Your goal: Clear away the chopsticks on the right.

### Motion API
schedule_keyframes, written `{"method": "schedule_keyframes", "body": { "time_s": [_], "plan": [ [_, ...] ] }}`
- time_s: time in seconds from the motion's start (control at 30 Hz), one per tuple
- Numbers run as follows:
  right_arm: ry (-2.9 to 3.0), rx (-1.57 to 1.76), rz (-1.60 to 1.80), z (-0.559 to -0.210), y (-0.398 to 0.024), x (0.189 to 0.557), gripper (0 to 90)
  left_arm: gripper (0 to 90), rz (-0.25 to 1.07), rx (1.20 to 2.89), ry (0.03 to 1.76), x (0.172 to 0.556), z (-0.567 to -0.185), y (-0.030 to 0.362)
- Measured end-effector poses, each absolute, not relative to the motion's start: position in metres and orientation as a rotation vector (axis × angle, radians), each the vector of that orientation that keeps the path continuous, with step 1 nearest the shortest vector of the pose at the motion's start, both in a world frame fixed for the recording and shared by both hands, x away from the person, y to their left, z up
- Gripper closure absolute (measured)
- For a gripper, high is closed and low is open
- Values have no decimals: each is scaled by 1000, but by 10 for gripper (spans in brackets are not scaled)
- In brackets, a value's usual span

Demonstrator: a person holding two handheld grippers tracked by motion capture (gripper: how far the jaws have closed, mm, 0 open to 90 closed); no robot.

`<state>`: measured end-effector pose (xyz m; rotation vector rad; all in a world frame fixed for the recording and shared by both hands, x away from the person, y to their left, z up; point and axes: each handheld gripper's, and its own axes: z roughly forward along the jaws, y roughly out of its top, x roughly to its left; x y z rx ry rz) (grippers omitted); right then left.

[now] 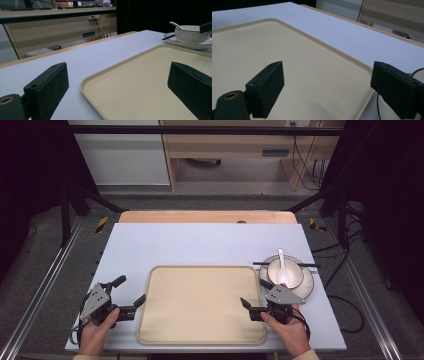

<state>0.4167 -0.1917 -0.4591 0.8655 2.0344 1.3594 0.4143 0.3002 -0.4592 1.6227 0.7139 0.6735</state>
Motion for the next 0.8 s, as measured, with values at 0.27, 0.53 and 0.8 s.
{"method": "schedule_keyframes", "body": {
  "time_s": [0.27, 0.53, 0.8],
  "plan": [
    [2061, 849, 1289, -456, -193, 410, 139, 33, 672, 1662, 712, 413, -460, 297],
    [2032, 737, 1141, -403, -204, 386, 383, 39, 669, 1667, 707, 411, -460, 298],
    [1970, 862, 1085, -374, -268, 412, 649, 45, 672, 1664, 715, 411, -459, 298]
  ]
}}
